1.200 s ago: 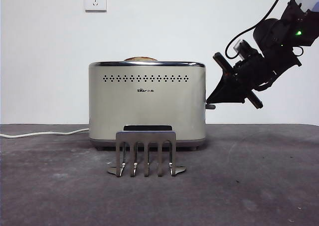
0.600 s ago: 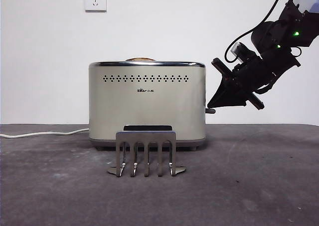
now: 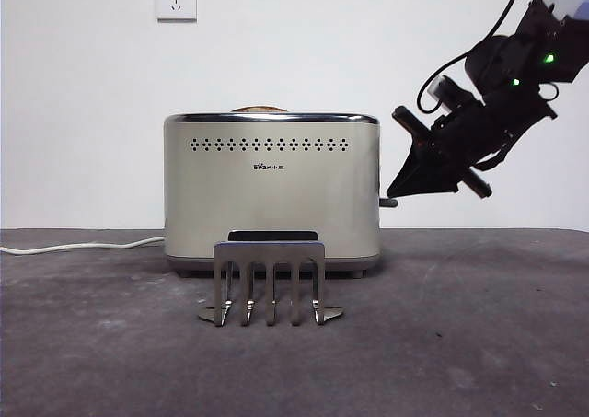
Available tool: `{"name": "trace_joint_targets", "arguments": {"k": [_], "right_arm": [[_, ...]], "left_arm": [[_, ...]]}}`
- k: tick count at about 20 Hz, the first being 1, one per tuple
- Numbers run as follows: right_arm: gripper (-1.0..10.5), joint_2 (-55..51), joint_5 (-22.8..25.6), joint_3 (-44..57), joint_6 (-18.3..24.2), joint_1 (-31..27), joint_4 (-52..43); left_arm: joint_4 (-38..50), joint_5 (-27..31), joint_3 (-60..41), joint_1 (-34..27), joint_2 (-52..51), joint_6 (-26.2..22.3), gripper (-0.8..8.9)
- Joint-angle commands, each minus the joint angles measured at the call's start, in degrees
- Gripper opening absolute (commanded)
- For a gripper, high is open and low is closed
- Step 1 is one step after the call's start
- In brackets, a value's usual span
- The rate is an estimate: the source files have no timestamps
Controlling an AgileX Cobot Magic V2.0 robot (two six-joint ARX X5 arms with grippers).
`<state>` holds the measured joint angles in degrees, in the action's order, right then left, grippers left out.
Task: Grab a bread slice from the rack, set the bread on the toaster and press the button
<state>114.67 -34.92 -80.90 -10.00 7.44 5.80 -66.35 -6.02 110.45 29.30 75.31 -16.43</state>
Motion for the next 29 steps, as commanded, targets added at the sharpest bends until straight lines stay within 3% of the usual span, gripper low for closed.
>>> {"name": "trace_joint_targets", "arguments": {"k": [1, 6, 8, 12, 19, 24, 25, 27, 29], "right_arm": [[-0.1, -5.6, 0.37, 0.85, 0.46, -0.31, -0.15], [-0.1, -21.68, 0.37, 0.85, 0.5, -0.28, 6.19], [-0.1, -28.48, 0.37, 0.85, 1.03, -0.22, 14.16], [-0.1, -40.19, 0.42, 0.85, 7.52, 0.55, 35.74], [-0.1, -48.48, 0.48, 0.85, 15.06, 0.63, 57.46], [-0.1, -51.36, 0.48, 0.85, 17.4, 0.61, 63.76], [-0.1, -51.82, 0.5, 0.85, 17.4, 0.61, 63.69], [0.0, -52.11, 0.55, 0.85, 17.38, 0.61, 63.67], [0.0, -52.11, 0.57, 0.85, 17.38, 0.59, 63.69]], "left_arm": [[-0.39, -0.22, -0.15, -0.09, 0.0, 0.39, 2.91], [-1.09, -0.22, -0.15, -0.09, 0.0, 0.39, 2.83], [-2.05, -0.22, -0.15, -0.09, 0.0, 0.39, 2.83], [-4.94, -0.22, -0.15, -0.09, 0.02, 1.33, 2.83], [-7.69, -0.46, -0.15, -0.09, 0.02, 1.68, 2.82], [-10.56, -0.48, -0.15, -0.09, 0.02, 1.68, 2.76], [-10.95, -0.48, -0.15, -0.09, 0.02, 1.7, 2.17], [-11.47, -0.48, -0.15, -0.09, 0.02, 1.73, -0.26], [-11.39, -0.37, -0.15, -0.09, 0.02, 1.97, -0.05]]}}
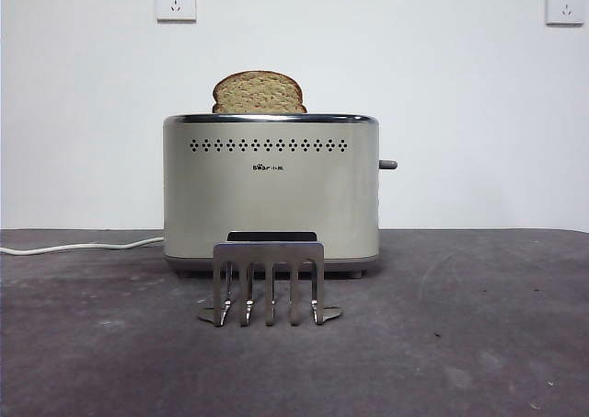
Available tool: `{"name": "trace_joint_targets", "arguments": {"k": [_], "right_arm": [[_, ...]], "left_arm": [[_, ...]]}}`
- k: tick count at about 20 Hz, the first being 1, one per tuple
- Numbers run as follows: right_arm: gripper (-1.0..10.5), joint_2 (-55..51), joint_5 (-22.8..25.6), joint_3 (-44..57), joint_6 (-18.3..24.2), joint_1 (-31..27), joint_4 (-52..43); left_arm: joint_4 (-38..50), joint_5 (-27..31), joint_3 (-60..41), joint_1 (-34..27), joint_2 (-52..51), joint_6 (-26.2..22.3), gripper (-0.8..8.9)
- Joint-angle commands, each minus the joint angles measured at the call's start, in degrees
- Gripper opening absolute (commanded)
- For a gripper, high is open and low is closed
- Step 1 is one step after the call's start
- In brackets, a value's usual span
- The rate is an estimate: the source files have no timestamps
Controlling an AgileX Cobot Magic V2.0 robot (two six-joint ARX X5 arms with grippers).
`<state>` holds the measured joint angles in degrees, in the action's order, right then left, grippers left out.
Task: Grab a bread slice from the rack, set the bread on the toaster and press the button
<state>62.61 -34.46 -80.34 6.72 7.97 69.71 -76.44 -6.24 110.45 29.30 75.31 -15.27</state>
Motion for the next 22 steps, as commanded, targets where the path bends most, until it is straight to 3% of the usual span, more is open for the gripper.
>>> {"name": "trace_joint_targets", "arguments": {"k": [1, 13, 15, 17, 19, 22], "right_arm": [[0.0, -0.04, 0.11, 0.28, 0.66, 0.07, -0.22], [0.0, -0.04, 0.37, 0.28, 0.68, -0.07, -0.22], [0.0, -0.04, 0.37, 0.28, 0.68, -0.07, -0.22], [0.0, -0.04, 0.35, 0.28, 0.68, -0.07, -0.24], [0.0, -0.04, 0.35, 0.28, 0.68, -0.07, -0.24], [0.0, -0.04, 0.37, 0.28, 0.68, -0.07, -0.24]], "left_arm": [[-1.18, 0.0, -0.15, -0.09, 0.02, 1.01, -0.04], [-1.44, 0.11, -0.15, -0.11, 0.02, 0.87, -0.04], [-0.66, 0.5, -0.15, -1.6, -1.09, -1.92, -0.04], [6.54, -2.51, -0.44, -4.72, -3.63, -2.62, -0.04], [19.15, -8.94, -3.06, -9.81, -8.55, -3.17, -0.04], [37.99, -13.33, -14.08, -17.18, -19.08, -2.32, -0.04]]}}
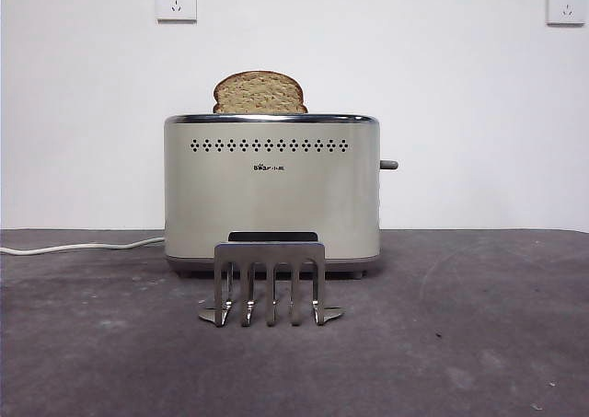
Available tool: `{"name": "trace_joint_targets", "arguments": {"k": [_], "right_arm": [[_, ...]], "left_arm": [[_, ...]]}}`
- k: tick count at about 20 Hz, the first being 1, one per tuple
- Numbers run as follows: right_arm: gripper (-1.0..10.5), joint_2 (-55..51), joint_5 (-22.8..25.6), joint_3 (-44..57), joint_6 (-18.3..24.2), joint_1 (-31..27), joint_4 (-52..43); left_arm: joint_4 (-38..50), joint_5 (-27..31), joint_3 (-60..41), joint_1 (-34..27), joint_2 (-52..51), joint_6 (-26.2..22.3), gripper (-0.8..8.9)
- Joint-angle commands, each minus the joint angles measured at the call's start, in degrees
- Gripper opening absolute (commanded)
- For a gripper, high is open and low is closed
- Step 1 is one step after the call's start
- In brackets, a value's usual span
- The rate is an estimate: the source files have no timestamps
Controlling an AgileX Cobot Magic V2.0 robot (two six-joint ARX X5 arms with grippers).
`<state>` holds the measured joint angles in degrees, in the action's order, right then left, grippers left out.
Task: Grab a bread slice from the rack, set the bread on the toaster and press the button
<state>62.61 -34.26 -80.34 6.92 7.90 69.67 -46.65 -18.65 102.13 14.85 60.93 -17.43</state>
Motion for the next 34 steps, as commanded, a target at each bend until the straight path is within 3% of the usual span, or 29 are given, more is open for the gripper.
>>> {"name": "trace_joint_targets", "arguments": {"k": [1, 4, 8, 16, 24, 30, 34], "right_arm": [[0.0, -0.04, 0.17, 0.28, 0.48, 0.0, -0.2], [0.0, -0.04, 0.15, 0.28, 0.48, 0.0, -0.17], [0.0, -0.04, 0.17, 0.28, 0.48, 0.0, -0.2], [0.0, -0.04, 0.17, 0.28, 0.48, 0.0, -0.2], [0.0, -0.04, 0.17, 0.28, 0.48, 0.0, -0.2], [0.0, -0.04, 0.15, 0.28, 0.48, 0.0, -0.2], [0.0, -0.04, 0.15, 0.28, 0.48, 0.0, -0.2]], "left_arm": [[13.22, -0.66, -10.6, -4.59, -8.26, -0.17, -0.04], [28.37, 5.53, -29.86, -10.23, -21.11, -0.15, -0.04], [40.92, 14.12, -53.37, -14.71, -35.78, 1.64, -0.04], [45.72, 17.16, -84.59, -16.98, -51.49, 8.5, -0.04], [45.07, 17.14, -99.82, -16.98, -60.63, 11.8, -0.04], [34.91, 16.85, -101.13, -16.98, -60.83, 13.51, -0.04], [34.16, 16.87, -101.13, -17.03, -60.83, 18.1, -0.04]]}}
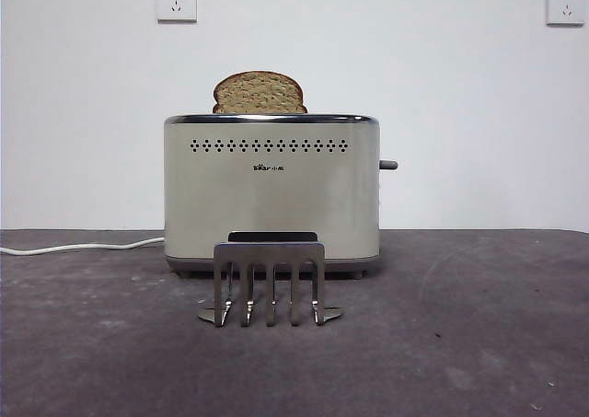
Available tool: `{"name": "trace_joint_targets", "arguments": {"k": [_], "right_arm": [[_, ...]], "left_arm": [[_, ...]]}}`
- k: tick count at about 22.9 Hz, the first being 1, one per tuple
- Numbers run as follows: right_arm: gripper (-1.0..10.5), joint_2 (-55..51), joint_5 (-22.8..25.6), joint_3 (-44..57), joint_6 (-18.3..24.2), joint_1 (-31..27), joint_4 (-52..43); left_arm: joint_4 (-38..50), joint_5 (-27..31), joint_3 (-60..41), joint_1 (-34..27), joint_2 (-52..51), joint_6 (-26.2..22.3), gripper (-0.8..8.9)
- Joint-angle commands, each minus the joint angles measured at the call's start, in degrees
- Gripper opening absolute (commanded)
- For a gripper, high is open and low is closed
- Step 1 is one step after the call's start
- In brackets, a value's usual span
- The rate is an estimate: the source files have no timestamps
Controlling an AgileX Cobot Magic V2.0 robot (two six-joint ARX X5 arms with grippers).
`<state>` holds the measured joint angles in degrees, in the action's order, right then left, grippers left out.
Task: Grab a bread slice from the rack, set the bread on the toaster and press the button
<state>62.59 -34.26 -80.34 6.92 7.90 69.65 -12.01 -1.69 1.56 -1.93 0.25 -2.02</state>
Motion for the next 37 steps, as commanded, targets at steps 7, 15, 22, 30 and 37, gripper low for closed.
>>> {"name": "trace_joint_targets", "arguments": {"k": [7, 15, 22, 30, 37], "right_arm": [[0.0, -0.02, 0.15, 0.28, 0.48, 0.0, -0.17], [0.0, -0.02, 0.15, 0.28, 0.48, 0.0, -0.17], [0.0, -9.33, 6.23, 1.07, 1.38, -2.21, -11.74], [0.0, -29.83, 10.62, 25.31, -1.46, -6.69, -37.22], [0.0, -42.84, 12.0, 49.99, -4.2, -6.73, -55.43]], "left_arm": [[-0.5, 0.02, -0.57, -0.28, -0.13, 2.67, -0.04], [-0.5, 0.02, -0.57, -0.28, -0.13, 2.67, -0.04], [-0.5, 0.02, -0.57, -0.28, -0.13, 2.67, -0.04], [-0.5, 0.02, -0.57, -0.28, -0.13, 2.67, -0.04], [-0.5, 0.02, -0.57, -0.28, -0.13, 2.67, -0.04]]}}
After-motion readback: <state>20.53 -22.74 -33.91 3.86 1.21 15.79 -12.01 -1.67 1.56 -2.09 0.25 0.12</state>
